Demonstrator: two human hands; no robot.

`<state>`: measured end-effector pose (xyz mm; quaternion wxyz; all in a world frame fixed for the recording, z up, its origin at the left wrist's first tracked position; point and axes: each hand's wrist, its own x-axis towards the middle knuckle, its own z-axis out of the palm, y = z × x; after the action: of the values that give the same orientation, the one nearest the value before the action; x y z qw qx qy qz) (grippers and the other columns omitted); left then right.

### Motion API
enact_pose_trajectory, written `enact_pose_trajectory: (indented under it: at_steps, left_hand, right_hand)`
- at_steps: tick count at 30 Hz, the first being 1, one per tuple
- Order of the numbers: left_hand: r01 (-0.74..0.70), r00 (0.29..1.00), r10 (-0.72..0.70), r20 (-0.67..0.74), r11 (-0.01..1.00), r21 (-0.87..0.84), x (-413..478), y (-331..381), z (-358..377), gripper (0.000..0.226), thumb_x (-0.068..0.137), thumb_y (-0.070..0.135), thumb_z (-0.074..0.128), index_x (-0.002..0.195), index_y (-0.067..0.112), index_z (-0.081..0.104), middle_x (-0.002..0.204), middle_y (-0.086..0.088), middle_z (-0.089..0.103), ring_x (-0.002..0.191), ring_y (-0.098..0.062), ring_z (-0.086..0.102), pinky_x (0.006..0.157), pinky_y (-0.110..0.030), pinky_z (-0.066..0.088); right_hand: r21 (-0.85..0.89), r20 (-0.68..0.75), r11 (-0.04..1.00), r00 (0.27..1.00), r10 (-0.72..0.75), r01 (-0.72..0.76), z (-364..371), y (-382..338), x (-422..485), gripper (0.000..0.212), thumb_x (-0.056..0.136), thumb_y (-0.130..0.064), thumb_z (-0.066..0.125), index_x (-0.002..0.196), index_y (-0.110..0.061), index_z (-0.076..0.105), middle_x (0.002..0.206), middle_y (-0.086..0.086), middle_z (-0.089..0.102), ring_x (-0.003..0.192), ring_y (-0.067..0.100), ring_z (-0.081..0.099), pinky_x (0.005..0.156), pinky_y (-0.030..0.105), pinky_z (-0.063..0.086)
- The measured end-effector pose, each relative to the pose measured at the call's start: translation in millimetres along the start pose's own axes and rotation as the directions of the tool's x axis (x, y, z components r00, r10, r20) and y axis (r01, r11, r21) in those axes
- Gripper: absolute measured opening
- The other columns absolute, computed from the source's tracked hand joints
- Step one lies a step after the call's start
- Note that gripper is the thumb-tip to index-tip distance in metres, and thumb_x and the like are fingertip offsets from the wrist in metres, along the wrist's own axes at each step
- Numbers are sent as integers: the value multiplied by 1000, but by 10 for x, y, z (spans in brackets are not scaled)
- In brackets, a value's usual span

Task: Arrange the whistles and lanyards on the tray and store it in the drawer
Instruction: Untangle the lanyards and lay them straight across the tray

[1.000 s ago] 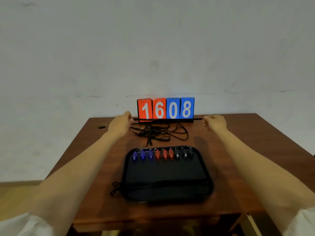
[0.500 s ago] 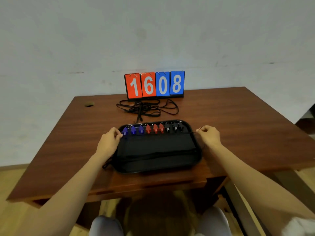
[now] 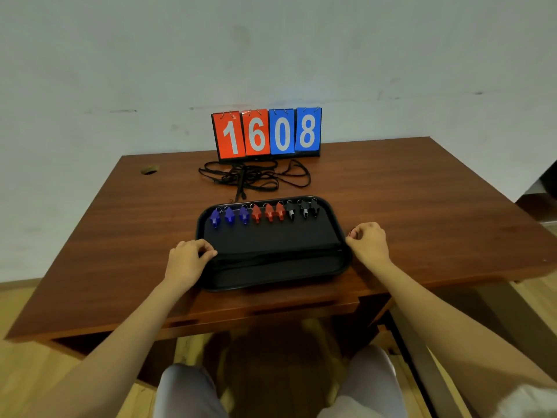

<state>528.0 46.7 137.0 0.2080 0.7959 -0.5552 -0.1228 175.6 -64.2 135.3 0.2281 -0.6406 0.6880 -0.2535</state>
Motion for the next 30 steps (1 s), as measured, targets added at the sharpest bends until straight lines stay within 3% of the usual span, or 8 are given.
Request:
enact_pose_trajectory:
  at_steps: [4, 10, 15, 19, 22, 27, 30]
  left_hand:
    - [-4, 1000, 4, 10, 997, 73, -21, 7, 25, 14, 91, 33, 57, 88, 22, 65, 100, 0, 66, 107, -26, 51, 91, -41, 34]
    - [19, 1000, -20, 7, 990, 138, -35, 22, 48, 14, 90, 36, 57, 90, 26, 66, 96, 4, 55, 110, -25, 46, 92, -41, 29]
    - [24, 1000, -22, -13, 984, 175, -43, 37, 97, 12, 90, 35, 56, 97, 29, 64, 113, 1, 53, 118, -24, 38, 91, -39, 26]
    - [-57, 998, 61, -21, 989, 133, -67, 100, 163, 18, 91, 37, 55, 105, 29, 62, 121, 3, 53, 124, -21, 36, 94, -38, 22]
    - [-129, 991, 132, -11, 980, 148, -98, 170, 226, 22, 90, 37, 56, 110, 29, 61, 123, 4, 53, 125, -20, 36, 94, -37, 21]
    - [-192, 981, 190, 28, 966, 174, -126, 228, 316, 27, 89, 36, 58, 114, 28, 59, 123, 6, 54, 123, -18, 38, 93, -36, 20]
    - [-200, 979, 191, 70, 962, 184, -130, 245, 344, 28, 90, 35, 56, 117, 29, 57, 125, 6, 53, 124, -17, 37, 96, -36, 20]
  right_hand:
    - [-26, 8, 999, 1000, 26, -26, 5, 1, -42, 13, 83, -13, 62, 71, -12, 56, 112, 9, 53, 114, 28, 43, 87, 37, 39]
    - [-15, 26, 1000, 1000, 13, -12, 58, 71, 13, 7, 84, -16, 63, 87, -10, 61, 116, 10, 51, 115, 30, 44, 88, 38, 41]
    - [56, 7, 998, 1000, -29, 29, 74, 86, -10, 29, 84, -15, 64, 111, -12, 53, 117, 7, 49, 115, 28, 44, 93, 39, 44]
    - [-56, -56, 967, 966, -253, 250, 79, 47, -55, 20, 85, -12, 61, 105, -12, 60, 116, 6, 55, 122, 26, 39, 100, 40, 37]
    - [-184, 14, 887, 904, -428, 423, 133, 18, -70, 11, 84, -16, 64, 94, -15, 66, 108, 2, 59, 120, 25, 44, 102, 40, 34]
    - [-338, 229, 827, 891, -391, 450, 210, -26, -104, 13, 90, -23, 58, 102, -19, 62, 118, 0, 54, 131, 22, 34, 115, 48, 14]
    - [-385, 238, 803, 889, -391, 455, 205, -73, -133, 16, 89, -20, 58, 105, -18, 62, 120, 0, 54, 133, 23, 32, 114, 58, 2]
